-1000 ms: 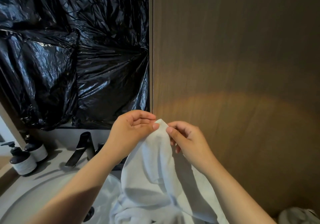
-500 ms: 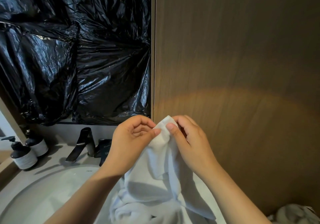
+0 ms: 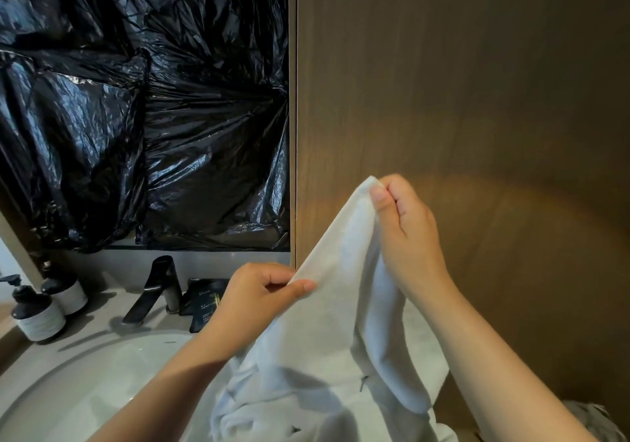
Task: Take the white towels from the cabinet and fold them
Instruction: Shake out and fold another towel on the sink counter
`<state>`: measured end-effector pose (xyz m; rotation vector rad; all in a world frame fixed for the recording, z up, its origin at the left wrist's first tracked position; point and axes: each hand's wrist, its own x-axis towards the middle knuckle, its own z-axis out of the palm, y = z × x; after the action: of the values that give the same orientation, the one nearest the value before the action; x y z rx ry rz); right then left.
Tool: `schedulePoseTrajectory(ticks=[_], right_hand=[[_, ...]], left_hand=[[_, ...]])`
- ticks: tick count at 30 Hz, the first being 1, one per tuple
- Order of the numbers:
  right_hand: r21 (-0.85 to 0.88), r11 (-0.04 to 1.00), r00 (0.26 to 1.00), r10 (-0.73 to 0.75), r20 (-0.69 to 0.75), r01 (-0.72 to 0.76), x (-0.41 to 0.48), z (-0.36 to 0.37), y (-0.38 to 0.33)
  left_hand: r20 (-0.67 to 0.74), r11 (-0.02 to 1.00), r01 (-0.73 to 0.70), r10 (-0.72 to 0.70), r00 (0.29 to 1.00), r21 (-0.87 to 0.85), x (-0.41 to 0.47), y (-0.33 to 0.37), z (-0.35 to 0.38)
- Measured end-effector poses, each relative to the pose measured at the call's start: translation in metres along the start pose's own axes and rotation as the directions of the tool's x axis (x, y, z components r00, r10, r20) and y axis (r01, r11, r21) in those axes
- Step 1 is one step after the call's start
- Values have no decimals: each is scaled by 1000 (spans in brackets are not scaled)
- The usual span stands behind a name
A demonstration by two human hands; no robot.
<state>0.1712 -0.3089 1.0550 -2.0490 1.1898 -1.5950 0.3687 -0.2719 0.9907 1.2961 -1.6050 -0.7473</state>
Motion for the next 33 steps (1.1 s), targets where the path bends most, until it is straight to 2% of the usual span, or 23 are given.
schedulePoseTrajectory(ticks=[9, 12, 15, 22, 27, 33], right_hand=[[-116, 991, 992, -77, -101, 65, 56, -33, -10], [-149, 987, 988, -78, -130, 59, 63, -41, -5], [-185, 981, 986, -84, -142, 57, 61, -45, 5], [-207, 978, 971, -37, -235, -13, 66, -61, 22], [-228, 974, 960, -44, -276, -21, 78, -71, 24], [-289, 957, 937, -80, -340, -23, 83, -80, 26]], left_hand=[[38, 990, 6, -11, 999, 141, 11, -20, 4], [38, 972, -7, -2, 999, 234, 17, -30, 1], [-1, 939, 18, -18, 1000, 342, 24, -44, -6], [-77, 893, 56, -25, 997, 446, 35, -65, -37], [-213, 915, 77, 10, 977, 397, 43, -59, -55], [-445, 944, 78, 78, 892, 321, 70, -35, -77]])
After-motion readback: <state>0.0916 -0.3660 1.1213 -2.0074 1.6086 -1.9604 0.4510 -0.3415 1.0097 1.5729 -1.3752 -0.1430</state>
